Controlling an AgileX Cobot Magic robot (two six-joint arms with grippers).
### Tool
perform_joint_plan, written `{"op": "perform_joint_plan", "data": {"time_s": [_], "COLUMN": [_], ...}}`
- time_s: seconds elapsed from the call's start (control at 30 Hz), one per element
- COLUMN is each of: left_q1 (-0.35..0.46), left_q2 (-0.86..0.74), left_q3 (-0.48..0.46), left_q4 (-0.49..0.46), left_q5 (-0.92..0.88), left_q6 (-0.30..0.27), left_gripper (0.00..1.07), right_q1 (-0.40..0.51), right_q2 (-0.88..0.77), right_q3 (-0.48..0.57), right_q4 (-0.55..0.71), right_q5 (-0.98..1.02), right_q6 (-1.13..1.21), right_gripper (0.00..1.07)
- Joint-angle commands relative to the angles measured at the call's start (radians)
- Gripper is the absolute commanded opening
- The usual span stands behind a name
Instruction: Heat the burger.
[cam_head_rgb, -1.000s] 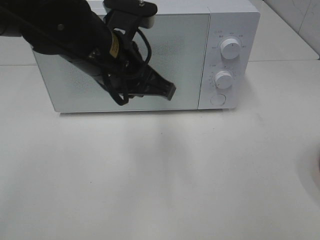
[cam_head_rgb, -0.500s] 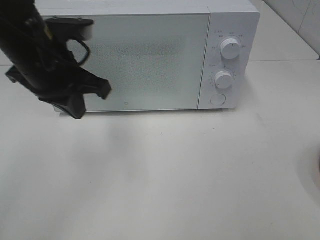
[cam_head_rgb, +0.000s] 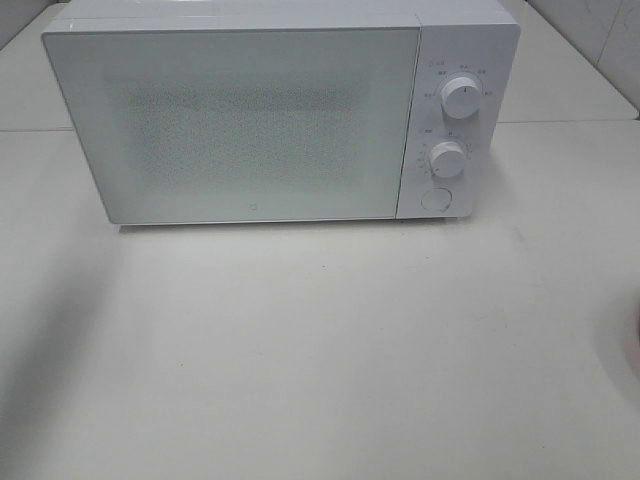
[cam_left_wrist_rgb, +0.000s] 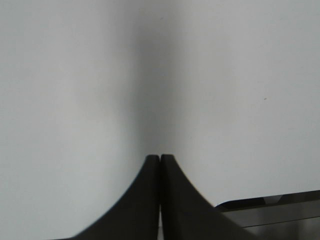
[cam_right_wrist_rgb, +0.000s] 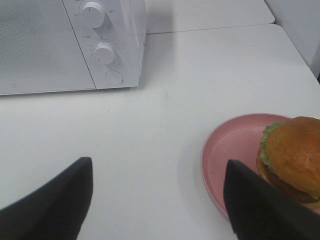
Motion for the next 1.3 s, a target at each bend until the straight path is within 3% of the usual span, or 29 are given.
{"op": "perform_joint_plan", "data": {"time_s": [0.03,0.27,0.3,0.8,1.3], "left_q1": [0.062,0.075,0.075,0.075,0.075], "left_q2": [-0.102,-0.326,-0.415,-1.049,-1.341], "left_q3": [0.105,0.244,0.273,0.430,0.436], "left_q4": [-0.018,-0.021,-0.019,0.058,0.022], "left_q5": [-0.022,-0.054,-0.054,-0.027,0.061], "left_q6": [0.008,0.008,0.008,0.020,0.007], "left_gripper": [0.00,0.00,0.00,0.00,0.00], "right_q1": [-0.004,-0.004,-0.004,-0.004,-0.004], "right_q2": [-0.024,-0.024,-0.024,-0.024,-0.024], "right_q3": [0.002,0.002,0.002,0.002,0.002], "right_q4": [0.003,0.003,0.003,0.003,0.003], "right_q5": [-0.008,-0.008,-0.008,-0.008,-0.008], "right_q6": [-0.001,-0.001,-0.001,-0.001,-0.001], "right_gripper": [0.71,0.71,0.71,0.71,0.71]}}
